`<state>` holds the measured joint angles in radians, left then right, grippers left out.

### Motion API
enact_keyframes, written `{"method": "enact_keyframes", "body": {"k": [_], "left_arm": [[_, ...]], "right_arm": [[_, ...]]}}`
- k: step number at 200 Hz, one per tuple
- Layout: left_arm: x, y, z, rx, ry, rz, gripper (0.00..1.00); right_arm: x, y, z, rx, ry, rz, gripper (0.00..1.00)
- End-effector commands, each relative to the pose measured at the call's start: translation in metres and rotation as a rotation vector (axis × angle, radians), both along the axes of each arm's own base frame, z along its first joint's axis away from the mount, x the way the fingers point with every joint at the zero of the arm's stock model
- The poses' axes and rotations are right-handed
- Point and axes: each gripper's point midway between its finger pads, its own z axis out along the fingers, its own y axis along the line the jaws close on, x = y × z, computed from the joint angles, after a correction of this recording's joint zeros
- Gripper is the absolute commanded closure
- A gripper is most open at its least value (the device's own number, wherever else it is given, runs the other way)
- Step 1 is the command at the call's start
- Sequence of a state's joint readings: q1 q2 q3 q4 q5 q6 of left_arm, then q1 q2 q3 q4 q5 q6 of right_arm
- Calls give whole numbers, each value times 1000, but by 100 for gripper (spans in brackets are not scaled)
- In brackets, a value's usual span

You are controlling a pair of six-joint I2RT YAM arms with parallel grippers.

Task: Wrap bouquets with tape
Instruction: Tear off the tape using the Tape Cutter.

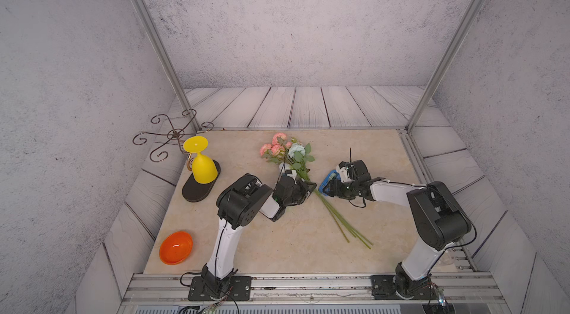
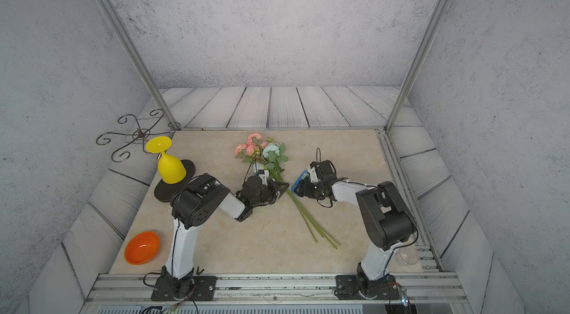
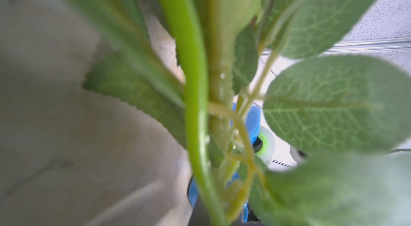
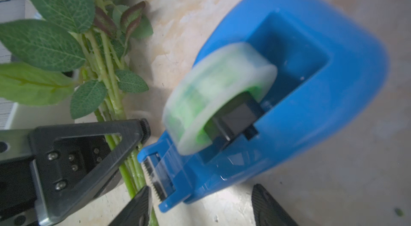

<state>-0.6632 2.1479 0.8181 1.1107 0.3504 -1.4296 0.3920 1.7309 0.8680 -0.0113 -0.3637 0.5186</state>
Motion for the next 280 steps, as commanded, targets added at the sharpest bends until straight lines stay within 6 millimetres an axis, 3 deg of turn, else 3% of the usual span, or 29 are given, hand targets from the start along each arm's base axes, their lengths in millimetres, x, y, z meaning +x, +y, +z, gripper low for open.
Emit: {"method": "enact_keyframes", "body": {"k": [1,28,68,86,113,143,167,180,192,201,221,245,280], "left_arm": [[2,2,8,-11,-44,5,100],[2,2,8,-12,-44,7,100],[6,2,14,-51,-47,27,100],[12,3,23,-110,-67,48,100],[12,4,33,-140,-90,46,100],[14,18,46,-200,-93,98,100],[19,23,60,-179,-147,84,100],[20,23,60,-217,-121,97,100],[21,17,80,-231,-178,53,100],[19,15,88,-222,-205,29,100],[12,21,78,-164,-166,24,100],[12,32,81,-152,-143,11,100],[11,39,107,-78,-183,-63,100]], "right_arm": [[-10,-12,-9,-52,41,-6,28],[-9,-7,-9,-35,42,5,28],[-28,-20,-27,-124,64,-2,32],[-35,-31,-41,-187,96,-14,34],[-38,-35,-42,-308,84,21,35],[-59,-53,-73,-375,163,-1,37],[-58,-52,-74,-388,151,1,37],[-51,-48,-70,-399,137,22,37],[-45,-44,-59,-388,115,28,36],[-39,-37,-44,-354,85,33,33],[-24,-15,-3,-244,38,55,26],[-19,13,36,-96,-2,115,21],[-32,13,50,-55,11,140,19]]}}
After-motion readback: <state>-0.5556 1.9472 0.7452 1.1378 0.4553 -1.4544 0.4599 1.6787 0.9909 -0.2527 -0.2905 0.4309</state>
